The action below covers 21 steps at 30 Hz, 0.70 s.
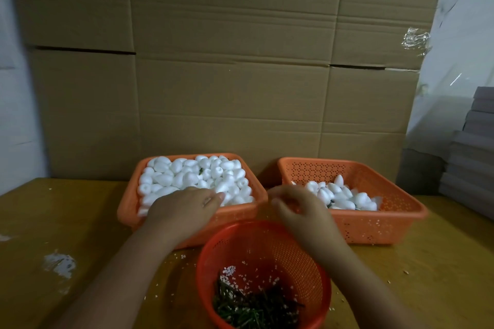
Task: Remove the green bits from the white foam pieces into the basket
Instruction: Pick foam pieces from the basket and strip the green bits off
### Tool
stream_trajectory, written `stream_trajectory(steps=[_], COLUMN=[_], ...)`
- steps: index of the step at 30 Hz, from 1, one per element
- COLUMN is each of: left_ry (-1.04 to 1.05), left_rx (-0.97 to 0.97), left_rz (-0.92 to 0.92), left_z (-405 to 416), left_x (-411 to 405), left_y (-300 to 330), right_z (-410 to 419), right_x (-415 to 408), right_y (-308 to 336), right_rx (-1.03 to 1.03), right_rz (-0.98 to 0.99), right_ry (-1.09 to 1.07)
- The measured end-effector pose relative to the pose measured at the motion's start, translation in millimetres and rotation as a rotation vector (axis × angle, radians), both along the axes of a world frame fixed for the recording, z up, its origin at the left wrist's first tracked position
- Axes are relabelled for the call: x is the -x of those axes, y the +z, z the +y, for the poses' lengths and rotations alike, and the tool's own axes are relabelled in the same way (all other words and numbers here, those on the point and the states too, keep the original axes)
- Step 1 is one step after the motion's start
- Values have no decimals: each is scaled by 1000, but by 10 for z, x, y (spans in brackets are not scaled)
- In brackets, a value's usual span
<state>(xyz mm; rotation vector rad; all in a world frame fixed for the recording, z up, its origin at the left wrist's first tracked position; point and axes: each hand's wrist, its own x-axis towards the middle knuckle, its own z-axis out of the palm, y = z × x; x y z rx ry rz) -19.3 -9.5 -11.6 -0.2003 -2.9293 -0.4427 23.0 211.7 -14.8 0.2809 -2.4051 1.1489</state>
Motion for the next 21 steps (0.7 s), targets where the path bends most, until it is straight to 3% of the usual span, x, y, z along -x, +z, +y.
stream_trajectory(steps=[4,7,14,21], left_ry=[-15,-31,-22,-26], left_rx=[69,78,51,40], left_rz=[-28,-18,77,32], left_z=[11,5,6,10], left_x=[-5,20,44,62], left_y=[-23,-51,-77,-84], right_z=[-232,-313,-271,-272], right_x=[-86,-109,-78,-63], right_y=[-147,-290,-342,-362], right_rx=[-372,-597,-592,-584], right_rz=[-103,-163,-255,-270], right_ry=[326,435,362,363])
